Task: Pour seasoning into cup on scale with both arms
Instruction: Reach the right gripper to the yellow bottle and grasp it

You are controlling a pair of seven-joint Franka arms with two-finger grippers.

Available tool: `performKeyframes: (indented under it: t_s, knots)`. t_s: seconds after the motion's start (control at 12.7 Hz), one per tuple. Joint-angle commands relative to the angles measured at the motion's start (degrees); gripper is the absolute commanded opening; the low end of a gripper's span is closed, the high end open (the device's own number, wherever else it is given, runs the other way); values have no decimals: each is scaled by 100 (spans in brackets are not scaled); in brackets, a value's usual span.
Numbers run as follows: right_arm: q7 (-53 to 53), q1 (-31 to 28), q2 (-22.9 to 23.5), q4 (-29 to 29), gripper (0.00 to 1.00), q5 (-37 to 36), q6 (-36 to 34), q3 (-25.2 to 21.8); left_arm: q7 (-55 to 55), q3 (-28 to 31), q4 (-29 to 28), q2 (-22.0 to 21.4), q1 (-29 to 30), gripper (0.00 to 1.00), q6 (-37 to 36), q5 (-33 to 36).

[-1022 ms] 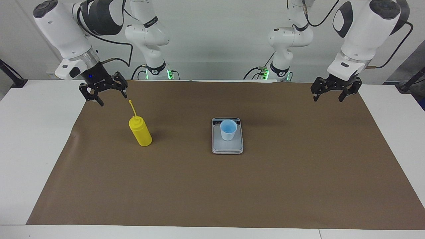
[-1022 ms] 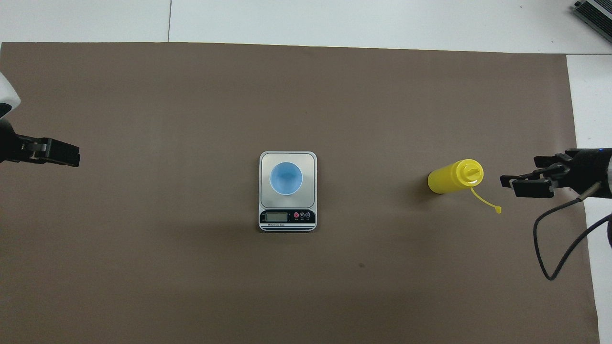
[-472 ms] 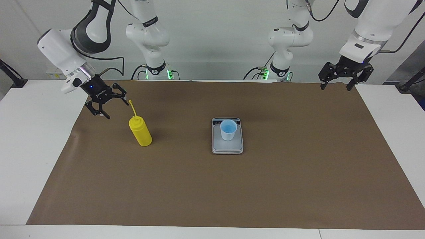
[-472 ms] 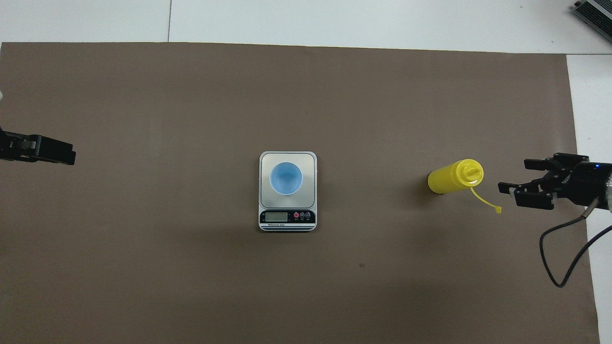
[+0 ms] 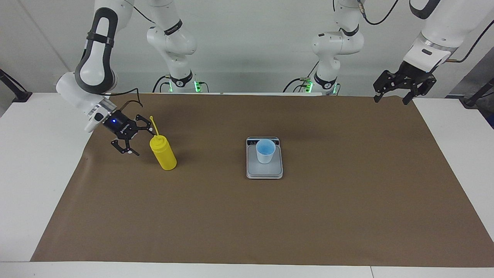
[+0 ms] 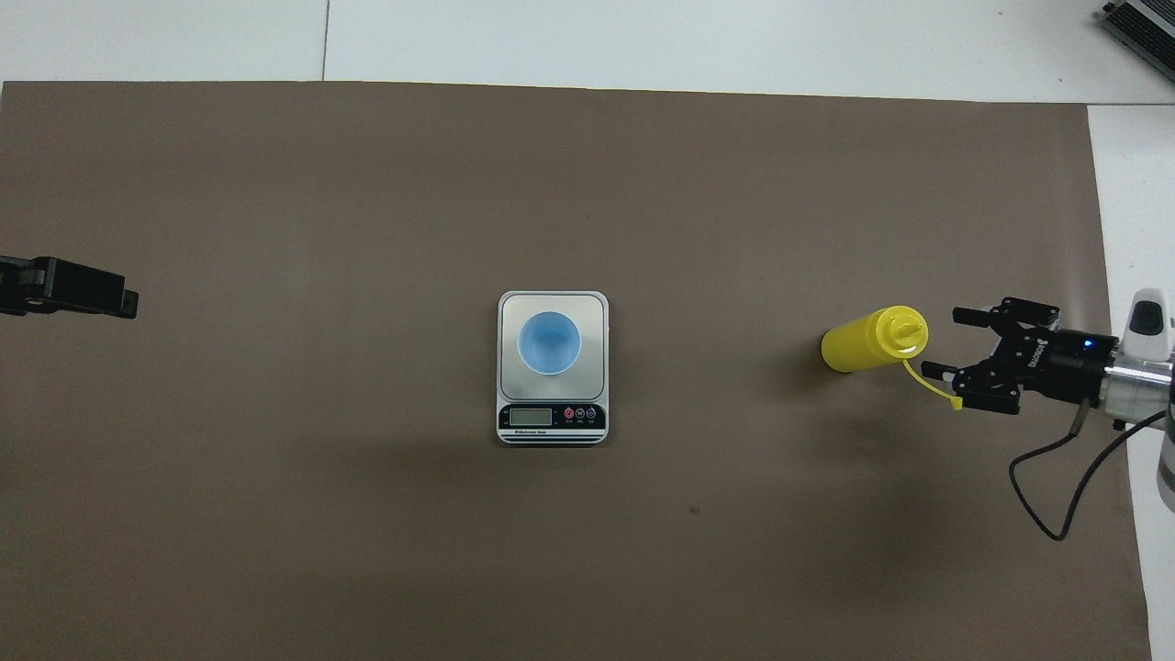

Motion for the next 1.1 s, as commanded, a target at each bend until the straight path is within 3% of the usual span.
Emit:
performKeyframes:
  t_s: [0.0,0.55,1.02]
  knots:
    - [-719,230,186,-43,100,720,167,37,157,-26,-104,-137,58,100,-104,-86]
    - [-1424,327,556,-70,100,1249,79,46,341,-26,-244,-208,23,100,-254,204]
    - [-1917,652,740,-210,92,2022,70,46,315,-35,-376,-295,5,100,-184,213]
